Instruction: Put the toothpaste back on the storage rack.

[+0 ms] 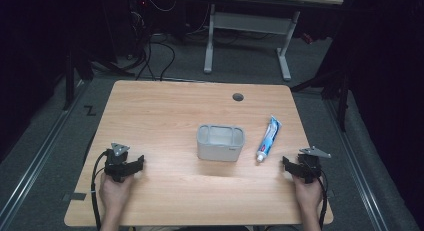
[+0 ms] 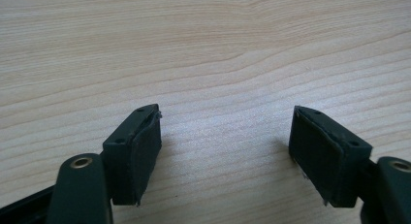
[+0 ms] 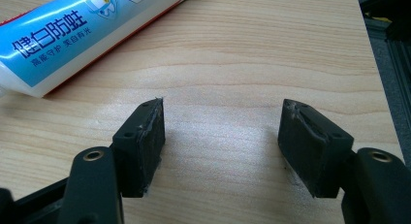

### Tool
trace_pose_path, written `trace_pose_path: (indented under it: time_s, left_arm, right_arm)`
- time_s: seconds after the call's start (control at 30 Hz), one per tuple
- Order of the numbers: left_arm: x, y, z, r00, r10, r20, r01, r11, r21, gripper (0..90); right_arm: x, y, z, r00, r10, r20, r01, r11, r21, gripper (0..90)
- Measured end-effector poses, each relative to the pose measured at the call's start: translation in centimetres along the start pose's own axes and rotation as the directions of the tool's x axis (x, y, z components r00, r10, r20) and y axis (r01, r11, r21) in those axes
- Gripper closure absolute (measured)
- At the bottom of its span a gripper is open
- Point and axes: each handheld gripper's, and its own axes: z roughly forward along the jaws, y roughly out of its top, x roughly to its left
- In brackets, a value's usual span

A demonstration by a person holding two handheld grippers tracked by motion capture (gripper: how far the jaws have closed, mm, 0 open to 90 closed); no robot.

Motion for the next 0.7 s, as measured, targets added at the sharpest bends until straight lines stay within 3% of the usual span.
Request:
trace_pose_path:
  time_s: [0.7]
  left_arm:
    - [0.05,0.0,0.0,1.0,-0.003,0.004,0.003,1.0,-0.002,27.7]
  right_arm:
    - [0.07,0.05,0.05,0.9999,0.006,-0.009,-0.006,1.0,0.005,30.9]
